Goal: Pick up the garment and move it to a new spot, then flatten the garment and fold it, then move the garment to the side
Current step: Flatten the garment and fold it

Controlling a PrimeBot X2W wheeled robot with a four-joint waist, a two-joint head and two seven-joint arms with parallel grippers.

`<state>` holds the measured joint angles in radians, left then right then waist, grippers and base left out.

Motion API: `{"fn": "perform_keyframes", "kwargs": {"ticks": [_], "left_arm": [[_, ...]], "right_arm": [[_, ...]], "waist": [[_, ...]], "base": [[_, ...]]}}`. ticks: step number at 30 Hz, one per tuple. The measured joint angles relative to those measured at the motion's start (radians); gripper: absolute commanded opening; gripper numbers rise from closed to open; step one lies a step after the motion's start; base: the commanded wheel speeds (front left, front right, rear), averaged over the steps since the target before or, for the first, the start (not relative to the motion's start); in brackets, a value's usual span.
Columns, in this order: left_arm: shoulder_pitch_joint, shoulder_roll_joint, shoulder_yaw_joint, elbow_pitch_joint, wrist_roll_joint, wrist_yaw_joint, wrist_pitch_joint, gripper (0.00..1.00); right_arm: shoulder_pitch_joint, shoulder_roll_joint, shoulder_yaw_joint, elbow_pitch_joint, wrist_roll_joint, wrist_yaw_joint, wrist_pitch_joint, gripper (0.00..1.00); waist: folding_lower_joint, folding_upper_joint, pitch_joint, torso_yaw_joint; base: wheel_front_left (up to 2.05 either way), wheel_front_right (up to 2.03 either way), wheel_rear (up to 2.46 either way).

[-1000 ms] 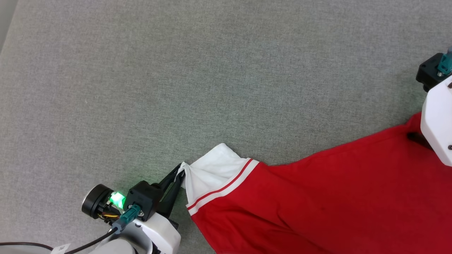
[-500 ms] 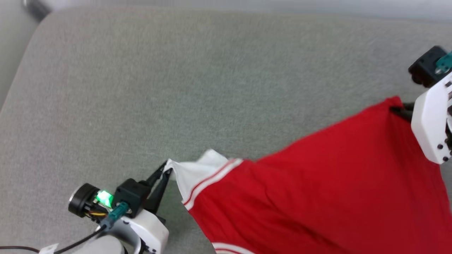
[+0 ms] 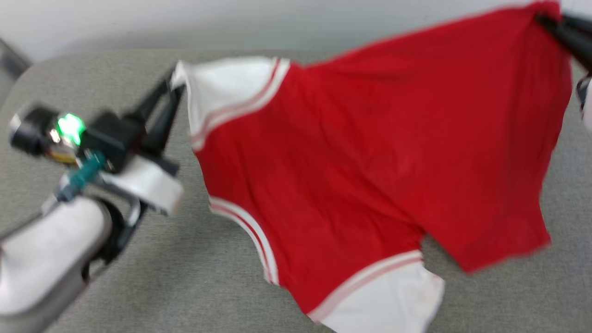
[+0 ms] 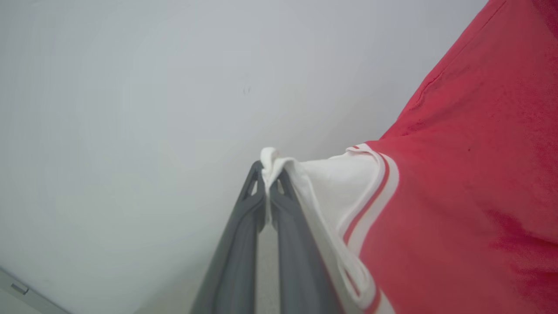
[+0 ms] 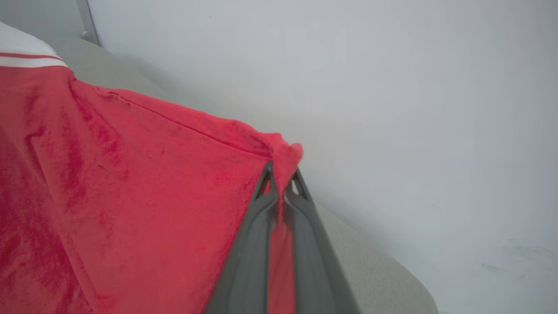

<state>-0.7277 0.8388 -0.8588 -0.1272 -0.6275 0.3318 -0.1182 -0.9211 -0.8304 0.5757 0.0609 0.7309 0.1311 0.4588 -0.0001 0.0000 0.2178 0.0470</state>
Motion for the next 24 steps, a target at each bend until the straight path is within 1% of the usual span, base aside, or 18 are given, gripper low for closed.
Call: {"fn": "perform_keyframes", "kwargs": {"ticks": [2,3,6,14,21,24], "left_arm": [[-0.068,-0.005,0.020,0.003,0.001,-0.020,0.018,0.00],[-0.137,-0.009,0.025,0.015,0.022,-0.043,0.038,0.00],[-0.239,-0.043,0.037,0.036,0.032,-0.074,0.056,0.00],[-0.518,-0.121,0.086,0.172,0.076,-0.140,0.071,0.00],[-0.783,-0.193,0.101,0.330,0.134,-0.202,0.067,0.00],[-0.908,-0.224,0.111,0.394,0.155,-0.228,0.063,0.00]], "right_arm": [[-0.030,0.017,-0.024,0.005,-0.029,0.000,-0.021,0.00],[-0.056,0.034,-0.047,0.012,-0.057,0.000,-0.037,0.00],[-0.105,0.065,-0.076,0.018,-0.110,0.000,-0.054,0.00],[-0.284,0.149,-0.153,0.073,-0.247,0.000,-0.087,0.00],[-0.510,0.230,-0.162,0.172,-0.373,0.000,-0.124,0.00],[-0.617,0.252,-0.154,0.223,-0.420,0.000,-0.140,0.00]], "waist": [[0.0000,0.0000,0.012,-0.009],[0.0000,0.0000,0.029,-0.017],[0.0001,0.0000,0.058,-0.029],[0.0001,0.0000,0.162,-0.053],[0.0002,0.0000,0.265,-0.066],[0.0002,0.0000,0.303,-0.069]], "base": [[0.00,0.00,0.00],[0.00,0.00,0.00],[0.00,0.00,0.00],[0.00,0.00,0.00],[0.00,0.00,0.00],[0.00,0.00,0.00]]}}
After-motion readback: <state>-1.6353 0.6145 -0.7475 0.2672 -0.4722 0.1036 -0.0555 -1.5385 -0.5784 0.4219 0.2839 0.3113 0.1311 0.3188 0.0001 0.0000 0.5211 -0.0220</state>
